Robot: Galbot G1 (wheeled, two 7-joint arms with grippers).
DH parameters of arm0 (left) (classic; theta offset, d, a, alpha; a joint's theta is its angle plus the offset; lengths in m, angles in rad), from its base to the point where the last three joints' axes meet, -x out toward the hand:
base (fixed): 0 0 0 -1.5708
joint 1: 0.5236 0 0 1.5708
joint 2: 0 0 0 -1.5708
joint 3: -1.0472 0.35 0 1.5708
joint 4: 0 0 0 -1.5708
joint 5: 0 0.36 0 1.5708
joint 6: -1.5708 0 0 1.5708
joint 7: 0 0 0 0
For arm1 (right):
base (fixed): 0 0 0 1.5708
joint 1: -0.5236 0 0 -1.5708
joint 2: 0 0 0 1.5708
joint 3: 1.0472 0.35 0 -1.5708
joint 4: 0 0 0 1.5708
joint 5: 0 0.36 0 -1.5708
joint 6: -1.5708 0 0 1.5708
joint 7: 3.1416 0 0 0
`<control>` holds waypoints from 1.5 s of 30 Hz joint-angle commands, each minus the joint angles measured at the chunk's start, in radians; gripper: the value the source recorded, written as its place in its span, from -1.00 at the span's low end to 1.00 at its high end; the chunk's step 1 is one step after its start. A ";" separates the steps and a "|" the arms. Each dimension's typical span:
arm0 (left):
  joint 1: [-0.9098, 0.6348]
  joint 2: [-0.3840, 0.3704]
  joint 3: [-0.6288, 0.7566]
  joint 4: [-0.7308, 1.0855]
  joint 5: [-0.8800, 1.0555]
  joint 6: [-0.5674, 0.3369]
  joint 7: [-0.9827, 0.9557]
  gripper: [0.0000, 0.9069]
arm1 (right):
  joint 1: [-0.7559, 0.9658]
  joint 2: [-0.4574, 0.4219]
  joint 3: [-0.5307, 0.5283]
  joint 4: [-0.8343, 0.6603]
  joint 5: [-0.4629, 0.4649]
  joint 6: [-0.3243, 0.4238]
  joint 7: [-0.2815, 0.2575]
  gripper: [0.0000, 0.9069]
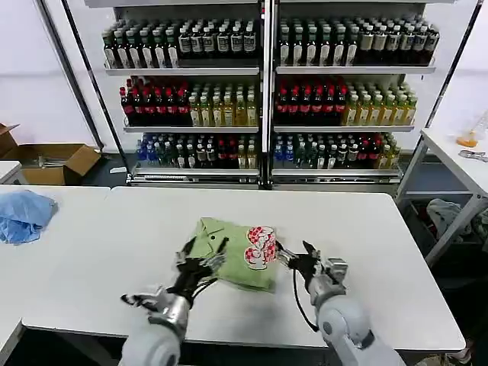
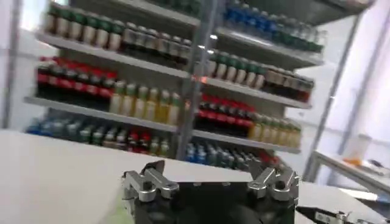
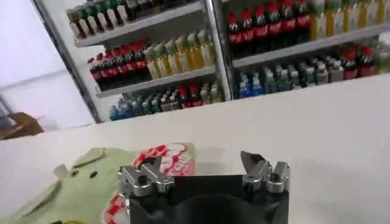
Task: Fold and organize the clothes.
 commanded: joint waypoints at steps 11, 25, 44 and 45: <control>0.241 -0.007 -0.228 -0.118 0.023 -0.039 0.000 1.00 | 0.323 0.254 -0.133 -0.480 0.090 -0.015 0.106 -1.00; 0.253 -0.009 -0.221 -0.127 0.027 -0.035 0.006 1.00 | 0.451 0.173 -0.146 -0.594 -0.133 -0.025 -0.011 -1.00; 0.293 -0.002 -0.205 -0.135 0.119 -0.047 0.034 1.00 | 0.107 0.044 -0.047 -0.201 -0.519 0.310 -0.052 1.00; 0.293 -0.001 -0.205 -0.139 0.123 -0.049 0.037 1.00 | 0.082 0.037 -0.037 -0.155 -0.523 0.321 -0.047 1.00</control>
